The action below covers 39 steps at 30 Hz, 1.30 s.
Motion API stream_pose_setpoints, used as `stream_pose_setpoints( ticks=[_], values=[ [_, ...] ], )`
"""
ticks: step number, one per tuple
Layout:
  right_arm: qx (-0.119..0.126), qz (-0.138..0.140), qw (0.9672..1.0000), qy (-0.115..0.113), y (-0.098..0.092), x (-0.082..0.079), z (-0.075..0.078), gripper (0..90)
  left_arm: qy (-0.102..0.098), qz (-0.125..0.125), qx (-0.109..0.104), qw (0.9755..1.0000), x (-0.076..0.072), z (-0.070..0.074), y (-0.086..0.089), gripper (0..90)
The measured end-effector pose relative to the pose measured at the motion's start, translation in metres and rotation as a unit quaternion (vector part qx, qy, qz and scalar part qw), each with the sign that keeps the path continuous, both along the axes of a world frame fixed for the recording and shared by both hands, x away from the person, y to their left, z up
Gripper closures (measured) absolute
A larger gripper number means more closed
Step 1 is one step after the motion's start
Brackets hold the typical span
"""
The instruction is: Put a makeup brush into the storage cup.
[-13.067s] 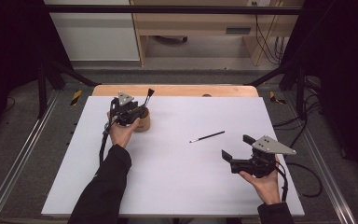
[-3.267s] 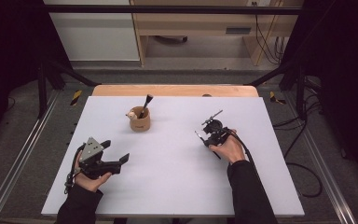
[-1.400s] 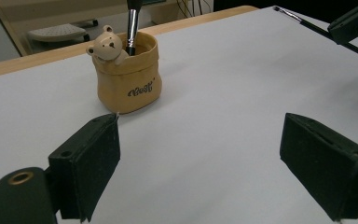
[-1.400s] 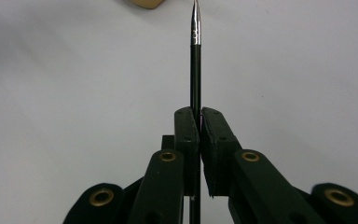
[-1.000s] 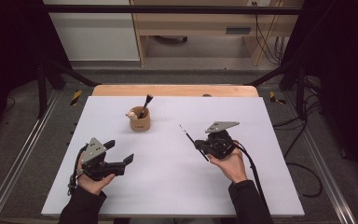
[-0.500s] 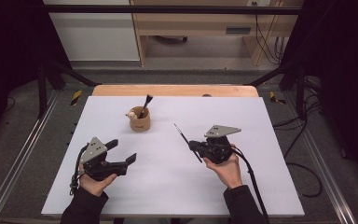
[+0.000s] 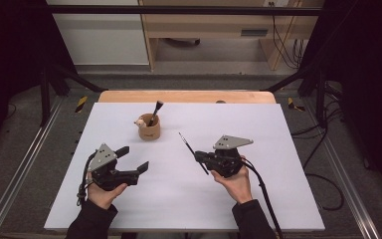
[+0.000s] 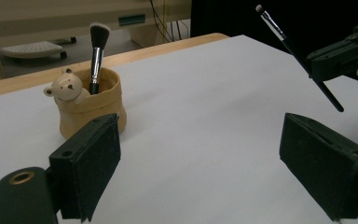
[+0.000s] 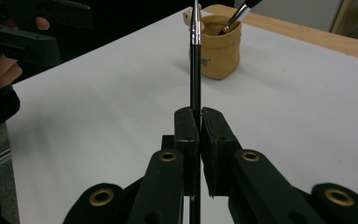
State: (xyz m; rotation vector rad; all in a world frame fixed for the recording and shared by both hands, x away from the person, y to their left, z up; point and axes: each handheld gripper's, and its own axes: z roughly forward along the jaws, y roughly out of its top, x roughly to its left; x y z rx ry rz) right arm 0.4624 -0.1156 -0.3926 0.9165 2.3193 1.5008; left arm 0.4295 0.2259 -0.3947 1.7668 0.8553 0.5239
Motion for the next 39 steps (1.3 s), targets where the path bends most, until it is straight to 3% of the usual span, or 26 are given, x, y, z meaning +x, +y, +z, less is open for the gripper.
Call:
stream_pose_setpoints(
  ticks=[21, 33, 39],
  values=[
    [0.026, 0.017, 0.9995, -0.009, 0.011, -0.008, 0.004, 85.9, -0.011, -0.026, -0.041, 0.9988, 0.009, 0.021, -0.026, 12.1],
    [0.032, 0.02, 0.9992, -0.013, 0.015, -0.011, 0.004, 85.9, -0.013, -0.041, -0.048, 0.9979, 0.011, 0.024, -0.041, 13.2],
    [0.035, 0.023, 0.999, -0.016, 0.018, -0.014, 0.002, 85.9, -0.004, -0.049, -0.045, 0.9978, 0.012, 0.021, -0.05, 13.9]
  ],
)
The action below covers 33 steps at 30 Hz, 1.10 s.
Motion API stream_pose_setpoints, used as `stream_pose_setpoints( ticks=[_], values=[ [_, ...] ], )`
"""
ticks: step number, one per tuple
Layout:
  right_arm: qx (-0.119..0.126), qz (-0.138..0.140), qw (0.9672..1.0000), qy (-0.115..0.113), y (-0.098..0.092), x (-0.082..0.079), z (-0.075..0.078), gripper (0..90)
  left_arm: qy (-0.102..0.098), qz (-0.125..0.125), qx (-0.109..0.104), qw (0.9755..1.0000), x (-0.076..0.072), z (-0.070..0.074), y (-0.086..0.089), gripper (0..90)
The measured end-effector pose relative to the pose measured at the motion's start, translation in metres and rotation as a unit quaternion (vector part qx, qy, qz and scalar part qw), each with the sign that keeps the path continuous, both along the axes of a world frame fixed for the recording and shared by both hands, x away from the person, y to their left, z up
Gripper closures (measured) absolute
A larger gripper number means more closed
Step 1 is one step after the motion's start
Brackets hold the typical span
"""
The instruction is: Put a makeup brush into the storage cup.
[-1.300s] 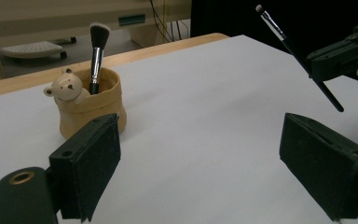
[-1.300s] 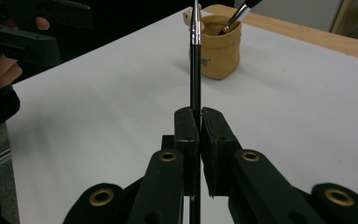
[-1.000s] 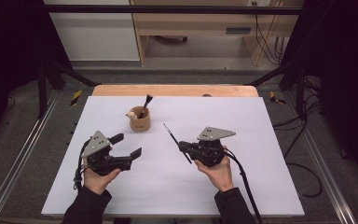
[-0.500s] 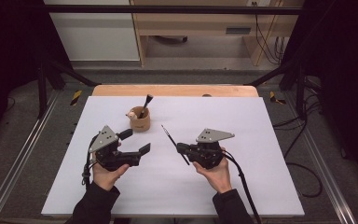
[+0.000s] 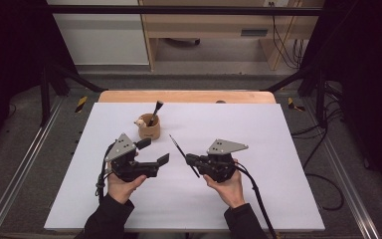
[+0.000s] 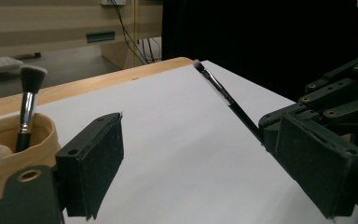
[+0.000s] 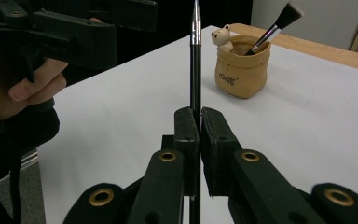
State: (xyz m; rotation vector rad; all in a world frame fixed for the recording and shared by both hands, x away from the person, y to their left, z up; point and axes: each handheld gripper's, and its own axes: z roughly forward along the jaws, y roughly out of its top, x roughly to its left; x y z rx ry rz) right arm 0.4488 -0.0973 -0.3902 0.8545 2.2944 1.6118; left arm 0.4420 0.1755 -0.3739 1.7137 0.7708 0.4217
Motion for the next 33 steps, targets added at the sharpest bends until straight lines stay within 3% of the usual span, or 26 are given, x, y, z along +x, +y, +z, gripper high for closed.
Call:
stream_pose_setpoints(
  ticks=[13, 33],
  values=[
    [0.002, 0.006, 1.0, 0.003, 0.005, -0.002, -0.006, 85.9, 0.014, -0.012, -0.01, 0.9998, 0.001, -0.003, -0.01, 18.1],
    [0.011, 0.018, 0.9998, 0.001, 0.012, -0.005, -0.012, 85.9, 0.04, -0.002, -0.03, 0.9988, 0.004, -0.012, -0.013, 32.8]
  ],
)
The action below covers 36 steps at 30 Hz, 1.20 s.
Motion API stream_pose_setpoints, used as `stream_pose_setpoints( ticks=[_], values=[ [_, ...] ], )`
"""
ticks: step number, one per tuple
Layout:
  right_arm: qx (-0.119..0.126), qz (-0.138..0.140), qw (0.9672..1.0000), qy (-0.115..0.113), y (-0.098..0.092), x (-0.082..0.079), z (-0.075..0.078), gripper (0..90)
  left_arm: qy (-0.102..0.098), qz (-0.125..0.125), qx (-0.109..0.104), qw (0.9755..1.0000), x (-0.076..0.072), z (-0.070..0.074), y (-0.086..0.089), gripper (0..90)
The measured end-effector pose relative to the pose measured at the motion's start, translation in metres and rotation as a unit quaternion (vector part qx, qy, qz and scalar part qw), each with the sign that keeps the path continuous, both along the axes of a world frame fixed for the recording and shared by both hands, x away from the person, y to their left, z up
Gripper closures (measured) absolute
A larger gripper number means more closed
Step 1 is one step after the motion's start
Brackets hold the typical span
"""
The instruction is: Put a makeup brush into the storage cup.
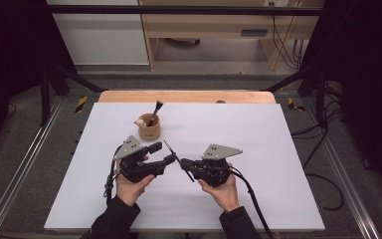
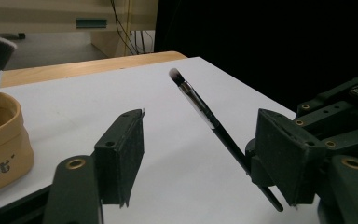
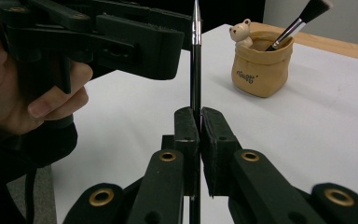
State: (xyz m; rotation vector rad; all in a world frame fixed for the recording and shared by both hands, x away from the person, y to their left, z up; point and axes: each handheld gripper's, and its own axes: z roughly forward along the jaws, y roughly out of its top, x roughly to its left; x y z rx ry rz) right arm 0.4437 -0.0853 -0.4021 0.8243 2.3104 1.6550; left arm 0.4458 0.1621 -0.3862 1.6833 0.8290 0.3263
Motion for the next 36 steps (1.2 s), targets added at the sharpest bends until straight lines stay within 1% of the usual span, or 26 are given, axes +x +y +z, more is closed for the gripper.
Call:
stream_pose_setpoints(
  ticks=[15, 18, 19, 20, 21, 30, 36],
  values=[
    [0.003, 0.008, 1.0, -0.003, 0.008, -0.001, -0.001, 85.9, 0.015, -0.011, -0.023, 0.9996, -0.002, 0.001, 0.0, 48.5],
    [0.003, 0.008, 1.0, -0.005, 0.009, -0.001, -0.001, 85.9, 0.022, -0.013, -0.025, 0.9994, -0.001, 0.001, 0.0, 52.4],
    [0.004, 0.007, 1.0, -0.006, 0.01, -0.001, -0.001, 85.9, 0.024, -0.014, -0.025, 0.9993, -0.001, 0.0, 0.0, 55.4],
    [0.004, 0.007, 1.0, -0.006, 0.01, -0.001, -0.001, 85.9, 0.025, -0.015, -0.025, 0.9993, -0.001, 0.0, -0.001, 55.4],
    [0.004, 0.007, 0.9999, -0.006, 0.011, -0.001, -0.001, 85.9, 0.025, -0.014, -0.024, 0.9993, -0.001, 0.0, -0.001, 58.1],
    [0.006, 0.005, 0.9999, -0.01, 0.013, -0.001, -0.001, 85.9, 0.03, -0.012, -0.026, 0.9991, -0.002, 0.0, -0.001, 66.4],
    [0.007, 0.006, 0.9999, -0.013, 0.014, -0.002, 0.0, 85.9, 0.035, -0.011, -0.032, 0.9988, -0.003, 0.001, -0.001, 71.7]
  ],
)
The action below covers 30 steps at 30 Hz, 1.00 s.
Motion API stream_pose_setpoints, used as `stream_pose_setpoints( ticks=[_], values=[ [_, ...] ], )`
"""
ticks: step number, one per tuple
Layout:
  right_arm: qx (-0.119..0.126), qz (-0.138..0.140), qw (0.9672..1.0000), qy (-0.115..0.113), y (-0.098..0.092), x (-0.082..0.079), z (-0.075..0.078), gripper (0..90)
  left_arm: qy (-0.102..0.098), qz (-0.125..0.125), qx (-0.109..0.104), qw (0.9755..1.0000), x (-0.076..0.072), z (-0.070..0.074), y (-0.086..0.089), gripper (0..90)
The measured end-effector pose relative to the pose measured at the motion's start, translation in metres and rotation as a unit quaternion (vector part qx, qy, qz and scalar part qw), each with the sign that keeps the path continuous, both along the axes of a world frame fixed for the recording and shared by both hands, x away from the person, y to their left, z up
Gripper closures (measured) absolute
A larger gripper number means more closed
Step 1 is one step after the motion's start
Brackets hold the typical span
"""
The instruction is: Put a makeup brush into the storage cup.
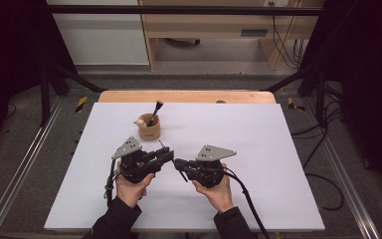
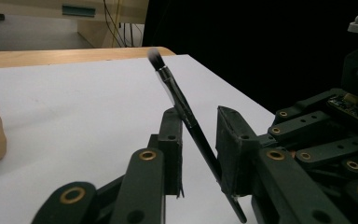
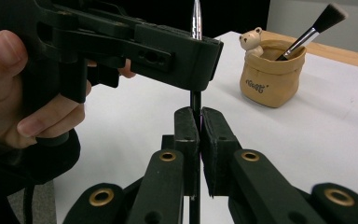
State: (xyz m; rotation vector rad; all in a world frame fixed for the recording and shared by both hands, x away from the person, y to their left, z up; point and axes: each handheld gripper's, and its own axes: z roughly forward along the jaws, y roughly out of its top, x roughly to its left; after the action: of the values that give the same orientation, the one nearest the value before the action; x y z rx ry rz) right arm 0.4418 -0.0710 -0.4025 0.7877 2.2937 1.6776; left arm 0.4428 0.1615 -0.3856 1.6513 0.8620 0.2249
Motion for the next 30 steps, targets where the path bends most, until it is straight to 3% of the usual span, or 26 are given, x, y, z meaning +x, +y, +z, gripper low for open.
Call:
stream_pose_setpoints(
  ticks=[13, 30],
  values=[
    [0.0, 0.004, 1.0, -0.004, 0.0057, -0.0003, 0.0006, 85.9, -0.001, -0.014, -0.014, 0.9998, -0.0038, 0.0032, -0.0008, 84.1],
    [-0.004, 0.004, 1.0, -0.008, 0.0075, -0.0013, 0.0002, 84.4, -0.018, -0.007, 0.006, 0.9998, -0.008, 0.0054, -0.0021, 84.8]
  ],
)
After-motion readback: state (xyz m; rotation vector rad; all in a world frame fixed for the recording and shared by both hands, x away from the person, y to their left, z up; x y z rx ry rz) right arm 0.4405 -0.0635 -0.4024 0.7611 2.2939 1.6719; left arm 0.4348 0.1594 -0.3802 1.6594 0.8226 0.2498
